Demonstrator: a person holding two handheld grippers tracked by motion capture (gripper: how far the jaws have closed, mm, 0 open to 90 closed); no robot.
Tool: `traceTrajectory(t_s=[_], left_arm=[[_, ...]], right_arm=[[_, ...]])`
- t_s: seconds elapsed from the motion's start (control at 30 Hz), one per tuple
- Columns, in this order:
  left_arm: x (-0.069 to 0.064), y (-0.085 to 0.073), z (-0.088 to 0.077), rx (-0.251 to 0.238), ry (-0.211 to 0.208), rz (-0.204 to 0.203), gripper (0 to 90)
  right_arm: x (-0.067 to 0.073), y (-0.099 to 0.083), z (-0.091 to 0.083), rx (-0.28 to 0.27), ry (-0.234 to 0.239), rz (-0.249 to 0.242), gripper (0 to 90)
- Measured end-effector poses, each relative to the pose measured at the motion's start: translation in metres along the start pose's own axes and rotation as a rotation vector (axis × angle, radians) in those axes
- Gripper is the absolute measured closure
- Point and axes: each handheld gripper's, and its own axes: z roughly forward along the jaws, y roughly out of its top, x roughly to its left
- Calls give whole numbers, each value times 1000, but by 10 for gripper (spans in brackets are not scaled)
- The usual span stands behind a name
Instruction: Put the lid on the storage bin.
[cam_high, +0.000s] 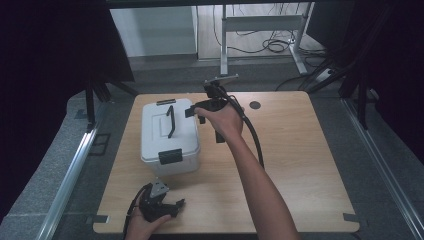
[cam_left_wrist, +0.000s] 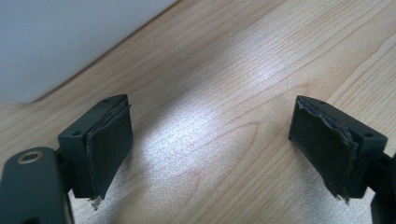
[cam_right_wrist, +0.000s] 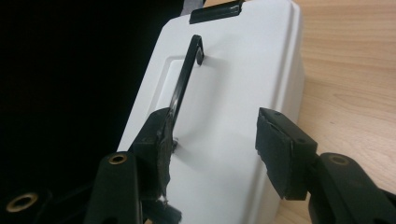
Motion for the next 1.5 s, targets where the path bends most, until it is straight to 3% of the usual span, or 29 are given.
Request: traceTrajectory(t_s=[0.27,0.57,0.8,1.1,1.37,1.5], left_arm=[[0,0,0,0,0,0,135],[0,0,0,2,0,3,135],[0,0,0,-3,1,-3,135],[0,0,0,-3,1,-2,135],[0,0,0,-2,0,-4,135],[0,0,0,-2,0,-4,135]], right_arm=[[-20,-21,-23,-41,37,-9,451],[-58,-55,-46,-87,52,35,446],[-83,-87,-63,-115,79,60,443],[-119,-134,-85,-149,74,89,433],[-146,-171,-88,-143,67,128,431],[-154,-177,-88,-127,61,138,430]])
